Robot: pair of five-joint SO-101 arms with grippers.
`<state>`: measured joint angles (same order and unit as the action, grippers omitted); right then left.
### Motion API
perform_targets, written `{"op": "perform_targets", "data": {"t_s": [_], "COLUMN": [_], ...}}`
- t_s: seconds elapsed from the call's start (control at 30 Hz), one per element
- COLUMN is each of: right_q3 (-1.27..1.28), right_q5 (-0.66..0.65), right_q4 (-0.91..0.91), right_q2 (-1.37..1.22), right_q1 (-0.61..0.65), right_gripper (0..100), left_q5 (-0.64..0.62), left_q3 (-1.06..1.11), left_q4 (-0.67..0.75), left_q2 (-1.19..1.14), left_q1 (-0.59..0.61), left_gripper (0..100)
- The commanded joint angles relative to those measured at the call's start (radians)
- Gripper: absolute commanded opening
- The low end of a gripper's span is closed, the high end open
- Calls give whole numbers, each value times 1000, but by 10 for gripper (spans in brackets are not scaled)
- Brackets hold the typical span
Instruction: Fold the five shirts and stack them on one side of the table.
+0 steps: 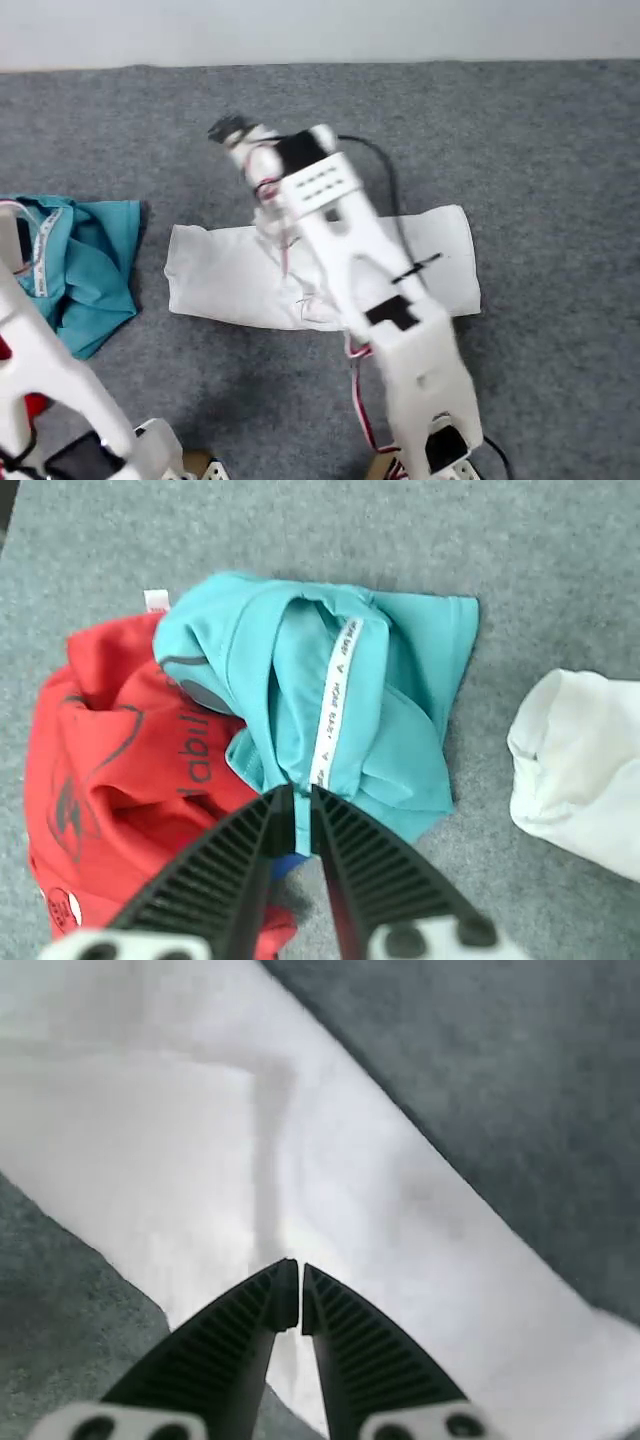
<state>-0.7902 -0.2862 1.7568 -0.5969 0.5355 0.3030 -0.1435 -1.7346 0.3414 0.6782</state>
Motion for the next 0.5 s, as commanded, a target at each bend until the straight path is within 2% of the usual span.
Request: {"op": "perform_targets", "data": {"t_s": [0.0, 0.23, 0.33, 0.47], "right_q3": [115, 304, 319, 324], "right_q5": [28, 84, 160, 295], "right_q4": [41, 38, 38, 30], "right_q2": [189, 317, 317, 302], "right_q1": [-114, -297, -360, -421], "right_gripper": [10, 28, 136, 285], "left_q5": [14, 84, 91, 89], "left_q3": [47, 148, 199, 243], "left_q4": [-21, -21, -21, -21], "left_q2": [63, 132, 135, 135], "left_q1": [0, -34, -68, -104], "left_gripper": [40, 41, 45, 111]}}
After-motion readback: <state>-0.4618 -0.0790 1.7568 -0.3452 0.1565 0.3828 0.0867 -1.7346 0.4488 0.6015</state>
